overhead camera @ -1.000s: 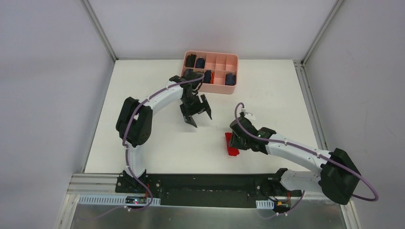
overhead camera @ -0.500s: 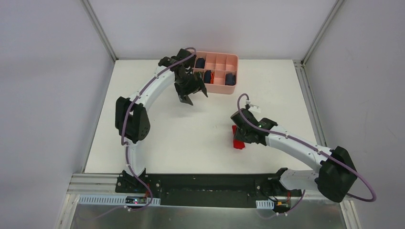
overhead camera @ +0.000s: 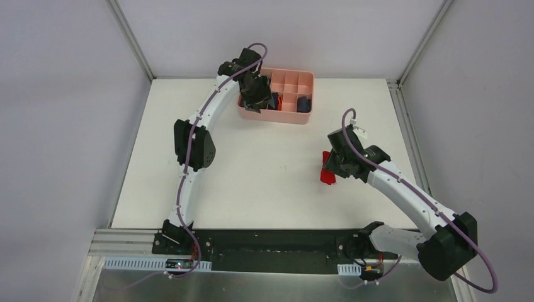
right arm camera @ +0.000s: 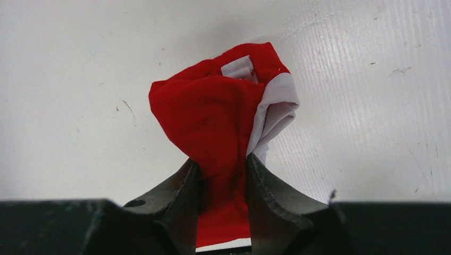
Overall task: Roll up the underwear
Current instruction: Move the storage box to the center of the board.
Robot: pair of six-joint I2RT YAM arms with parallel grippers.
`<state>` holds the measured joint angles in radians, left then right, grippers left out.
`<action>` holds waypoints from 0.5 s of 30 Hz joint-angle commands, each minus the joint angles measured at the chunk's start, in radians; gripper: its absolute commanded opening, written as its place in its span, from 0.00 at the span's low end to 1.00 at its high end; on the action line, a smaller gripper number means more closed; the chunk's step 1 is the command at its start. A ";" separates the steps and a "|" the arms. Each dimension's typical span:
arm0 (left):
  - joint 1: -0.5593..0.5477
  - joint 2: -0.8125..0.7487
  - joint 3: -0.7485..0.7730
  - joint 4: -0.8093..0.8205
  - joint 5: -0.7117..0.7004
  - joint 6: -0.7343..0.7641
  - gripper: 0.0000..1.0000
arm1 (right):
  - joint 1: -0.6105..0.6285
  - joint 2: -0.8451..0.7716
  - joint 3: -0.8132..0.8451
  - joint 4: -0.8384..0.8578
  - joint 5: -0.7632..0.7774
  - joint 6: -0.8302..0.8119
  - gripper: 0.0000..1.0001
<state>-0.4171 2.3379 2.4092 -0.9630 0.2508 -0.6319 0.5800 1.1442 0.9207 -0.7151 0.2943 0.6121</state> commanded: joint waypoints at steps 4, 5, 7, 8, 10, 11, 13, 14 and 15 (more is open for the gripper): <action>0.006 0.010 0.065 0.119 -0.026 0.072 0.60 | -0.030 -0.034 0.047 -0.053 -0.032 -0.008 0.00; 0.006 0.013 0.067 0.139 -0.035 0.071 0.61 | -0.032 -0.032 0.047 -0.052 -0.032 -0.008 0.00; 0.005 0.028 0.073 0.172 -0.065 0.074 0.62 | -0.033 -0.028 0.051 -0.052 -0.036 -0.005 0.00; 0.005 0.037 0.076 0.187 -0.084 0.076 0.62 | -0.033 -0.026 0.053 -0.053 -0.039 -0.006 0.00; 0.001 0.055 0.076 0.221 -0.121 0.091 0.62 | -0.033 -0.024 0.057 -0.053 -0.044 -0.003 0.00; -0.003 0.066 0.077 0.232 -0.143 0.107 0.62 | -0.034 -0.024 0.057 -0.052 -0.047 -0.001 0.00; -0.008 0.089 0.076 0.253 -0.184 0.132 0.61 | -0.034 -0.026 0.055 -0.052 -0.052 0.004 0.00; -0.010 0.099 0.071 0.261 -0.197 0.136 0.60 | -0.033 -0.026 0.053 -0.050 -0.056 0.006 0.00; -0.012 0.108 0.066 0.268 -0.200 0.141 0.56 | -0.033 -0.027 0.051 -0.050 -0.060 0.008 0.00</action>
<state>-0.4194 2.3997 2.4550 -0.7578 0.1421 -0.5518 0.5510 1.1378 0.9276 -0.7471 0.2531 0.6121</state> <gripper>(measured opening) 0.604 0.345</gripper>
